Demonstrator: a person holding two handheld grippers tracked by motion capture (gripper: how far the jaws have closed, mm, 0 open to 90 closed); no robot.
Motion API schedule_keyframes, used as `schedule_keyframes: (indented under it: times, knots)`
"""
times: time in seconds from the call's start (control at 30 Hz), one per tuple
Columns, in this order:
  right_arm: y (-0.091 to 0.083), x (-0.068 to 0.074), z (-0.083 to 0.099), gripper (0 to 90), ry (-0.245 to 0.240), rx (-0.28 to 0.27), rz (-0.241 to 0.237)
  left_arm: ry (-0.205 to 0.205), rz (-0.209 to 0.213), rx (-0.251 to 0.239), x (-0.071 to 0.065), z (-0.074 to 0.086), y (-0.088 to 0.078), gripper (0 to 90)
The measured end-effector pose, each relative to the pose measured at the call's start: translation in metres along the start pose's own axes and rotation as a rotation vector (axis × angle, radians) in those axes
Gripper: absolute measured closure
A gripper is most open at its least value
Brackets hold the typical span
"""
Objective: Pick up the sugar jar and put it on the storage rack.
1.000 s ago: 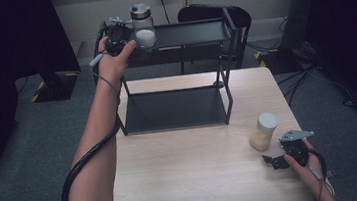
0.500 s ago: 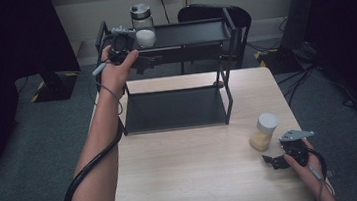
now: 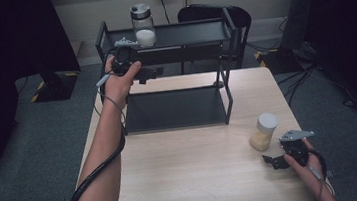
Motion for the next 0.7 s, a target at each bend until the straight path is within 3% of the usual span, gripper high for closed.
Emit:
schedule_keyframes:
  times: [0.7]
  knots:
    - [0.000, 0.000, 0.000, 0.0, 0.001, 0.000, 0.000, -0.016, 0.011, -0.002, 0.007, 0.040, 0.001, 2.9]
Point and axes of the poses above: each handheld gripper's, and its own axes: y roughly forward along the jaws, z roughly out of its underside, x roughly to its left, the point moved 8 cm from there along y, roughly forward along the jaws, and after that the axes turned 5 degrees about -y, right-handed, at the moved point
